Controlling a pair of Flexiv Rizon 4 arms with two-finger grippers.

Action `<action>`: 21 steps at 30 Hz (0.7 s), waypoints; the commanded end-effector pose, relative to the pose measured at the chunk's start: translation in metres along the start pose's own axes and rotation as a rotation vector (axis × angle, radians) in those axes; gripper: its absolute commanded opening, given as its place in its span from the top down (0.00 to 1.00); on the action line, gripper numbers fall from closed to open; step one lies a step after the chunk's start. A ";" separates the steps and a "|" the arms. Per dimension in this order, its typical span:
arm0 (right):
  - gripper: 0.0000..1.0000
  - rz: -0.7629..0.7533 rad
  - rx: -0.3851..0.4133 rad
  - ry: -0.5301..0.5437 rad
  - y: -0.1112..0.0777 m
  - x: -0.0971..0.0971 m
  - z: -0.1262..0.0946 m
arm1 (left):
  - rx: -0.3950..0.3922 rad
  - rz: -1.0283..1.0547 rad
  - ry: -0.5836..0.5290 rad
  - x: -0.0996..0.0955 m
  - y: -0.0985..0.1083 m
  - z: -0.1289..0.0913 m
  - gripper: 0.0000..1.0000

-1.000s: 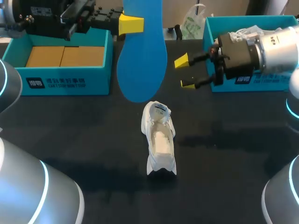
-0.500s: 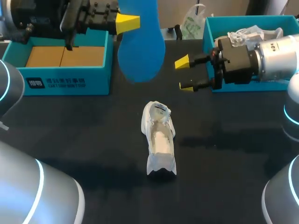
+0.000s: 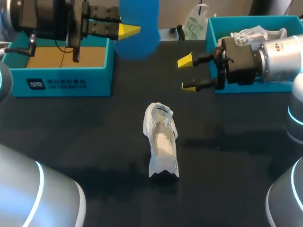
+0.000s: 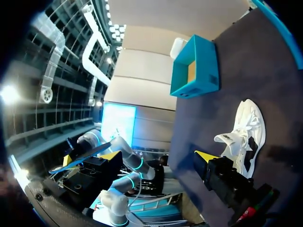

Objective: Take the shoe out of the shoebox, open the shoe tongue, remove and reinsert the insole, then place the shoe into the shoebox

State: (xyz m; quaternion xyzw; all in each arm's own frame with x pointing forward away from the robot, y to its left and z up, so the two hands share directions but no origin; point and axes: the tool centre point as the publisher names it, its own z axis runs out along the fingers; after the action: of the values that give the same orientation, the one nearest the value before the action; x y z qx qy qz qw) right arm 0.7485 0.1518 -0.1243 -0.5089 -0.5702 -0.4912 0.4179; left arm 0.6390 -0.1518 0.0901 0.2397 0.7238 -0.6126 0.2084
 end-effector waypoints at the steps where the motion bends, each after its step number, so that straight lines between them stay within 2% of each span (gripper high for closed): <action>1: 0.00 0.007 -0.006 0.048 0.000 -0.002 -0.002 | -0.011 0.336 -0.045 0.001 0.014 0.002 1.00; 2: 0.00 0.014 -0.004 0.057 0.001 -0.001 -0.003 | -0.022 0.365 -0.049 0.000 0.018 0.003 1.00; 4: 0.00 0.008 0.003 0.067 0.002 0.003 -0.004 | 0.053 0.447 -0.054 0.000 0.029 0.003 1.00; 6: 0.00 0.006 0.022 0.091 0.004 0.007 -0.004 | 0.063 0.544 -0.036 0.004 0.046 0.006 1.00; 17: 0.00 0.007 0.025 0.094 0.005 0.008 -0.004 | 0.063 0.544 -0.036 0.004 0.046 0.006 1.00; 21: 0.00 0.007 0.025 0.094 0.005 0.008 -0.004 | 0.041 0.710 -0.051 0.005 0.061 0.007 1.00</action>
State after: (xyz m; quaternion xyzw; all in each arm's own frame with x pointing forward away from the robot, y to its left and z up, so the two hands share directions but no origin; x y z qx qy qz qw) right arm 0.7518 0.1481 -0.1147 -0.4810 -0.5545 -0.5065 0.4524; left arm 0.6693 -0.1503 0.0475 0.4440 0.5996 -0.5369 0.3937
